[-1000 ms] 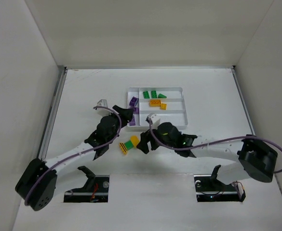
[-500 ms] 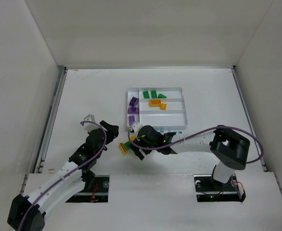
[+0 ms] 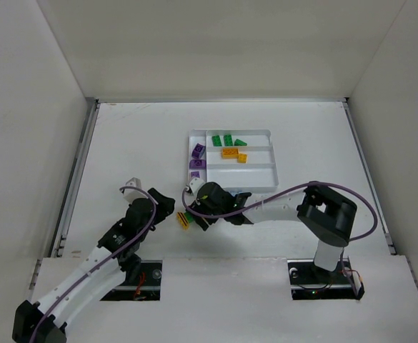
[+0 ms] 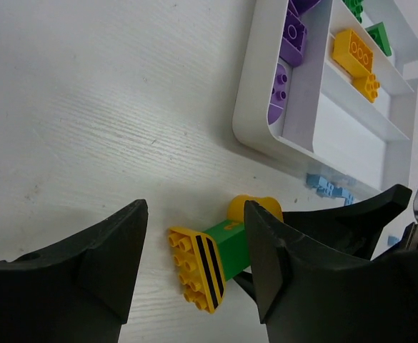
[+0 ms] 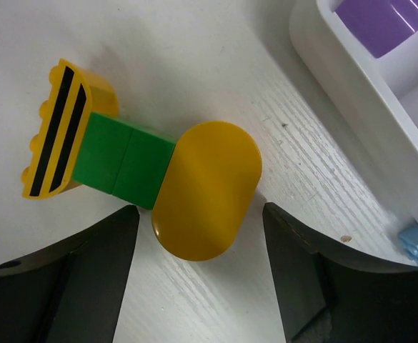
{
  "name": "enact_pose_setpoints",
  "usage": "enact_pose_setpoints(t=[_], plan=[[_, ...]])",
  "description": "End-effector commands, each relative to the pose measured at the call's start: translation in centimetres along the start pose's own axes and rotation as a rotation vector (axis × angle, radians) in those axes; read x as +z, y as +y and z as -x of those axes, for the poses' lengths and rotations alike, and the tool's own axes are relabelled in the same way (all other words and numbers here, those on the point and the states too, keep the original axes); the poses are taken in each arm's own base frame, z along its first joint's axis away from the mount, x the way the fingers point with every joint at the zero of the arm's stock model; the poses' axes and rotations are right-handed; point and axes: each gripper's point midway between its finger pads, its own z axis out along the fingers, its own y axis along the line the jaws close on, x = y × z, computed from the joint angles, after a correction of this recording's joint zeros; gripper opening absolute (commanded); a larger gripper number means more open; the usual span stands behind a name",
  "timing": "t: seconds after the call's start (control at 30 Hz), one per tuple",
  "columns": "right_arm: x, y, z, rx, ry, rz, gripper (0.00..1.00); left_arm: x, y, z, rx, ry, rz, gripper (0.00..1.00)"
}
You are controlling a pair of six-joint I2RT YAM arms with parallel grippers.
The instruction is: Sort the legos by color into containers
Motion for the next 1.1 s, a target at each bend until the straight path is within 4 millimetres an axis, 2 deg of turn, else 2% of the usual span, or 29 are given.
enact_pose_setpoints(t=[0.0,0.2,0.37,0.77,0.87,1.07], plan=[[0.7,-0.1,2.4,0.003,-0.079,-0.005,0.74,-0.2,1.5,-1.2,-0.015,0.033,0.040,0.54],[1.3,-0.1,1.9,0.007,-0.069,-0.008,0.57,-0.6,0.8,-2.3,-0.024,0.082,0.005,0.58],[0.5,-0.1,1.9,0.025,-0.079,-0.008,0.47,-0.8,0.3,-3.0,-0.044,0.103,-0.040,0.65],[-2.2,-1.6,3.2,0.167,-0.152,-0.021,0.44,-0.4,-2.0,-2.6,-0.190,0.060,-0.170,0.69],[-2.8,-2.2,3.5,0.215,-0.167,-0.030,0.43,-0.3,-3.1,-2.4,-0.255,0.048,-0.220,0.70],[-3.9,-2.8,4.6,0.304,-0.200,-0.029,0.43,-0.4,-5.5,-1.9,-0.264,0.028,-0.313,0.71]])
